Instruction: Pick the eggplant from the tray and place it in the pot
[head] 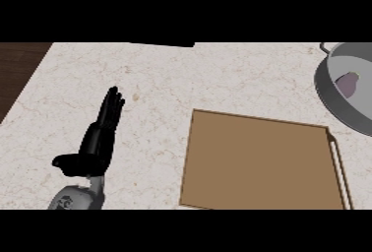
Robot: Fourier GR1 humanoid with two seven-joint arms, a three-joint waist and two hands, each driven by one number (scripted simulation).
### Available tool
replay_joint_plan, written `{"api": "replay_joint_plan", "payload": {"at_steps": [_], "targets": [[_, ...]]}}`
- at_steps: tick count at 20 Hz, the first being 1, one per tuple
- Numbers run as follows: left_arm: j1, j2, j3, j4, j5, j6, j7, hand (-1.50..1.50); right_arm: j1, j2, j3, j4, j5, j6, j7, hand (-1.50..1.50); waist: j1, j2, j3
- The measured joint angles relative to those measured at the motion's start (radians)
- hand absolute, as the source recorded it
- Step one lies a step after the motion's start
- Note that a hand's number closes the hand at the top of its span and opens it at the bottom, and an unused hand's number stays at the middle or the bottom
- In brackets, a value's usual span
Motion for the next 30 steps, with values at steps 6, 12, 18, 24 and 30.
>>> {"api": "replay_joint_plan", "payload": {"at_steps": [6,12,18,24,30], "targets": [[0.016,-0.001,0.003,0.001,-0.004,0.006,-0.007,0.00,0.069,0.015,-0.101,0.000,-0.101,-0.018,0.019,-1.50,-0.015,-0.003,0.000],[0.029,0.007,0.017,-0.007,-0.001,0.003,-0.017,0.00,0.110,0.055,-0.174,-0.002,-0.173,-0.163,-0.072,-1.50,-0.022,-0.011,0.001],[0.039,0.009,0.019,-0.005,-0.002,0.002,-0.018,0.00,0.102,0.016,-0.172,-0.033,-0.169,-0.472,-0.130,-1.50,-0.029,-0.015,-0.001],[0.051,0.011,0.025,-0.010,0.001,0.002,-0.014,0.00,0.111,0.013,-0.190,-0.039,-0.174,-0.742,-0.096,-1.50,-0.042,-0.022,-0.002],[0.094,0.022,0.036,-0.024,0.007,-0.004,-0.021,0.00,0.156,-0.001,-0.198,-0.072,-0.153,-0.841,-0.054,-1.50,-0.067,-0.034,-0.004]]}}
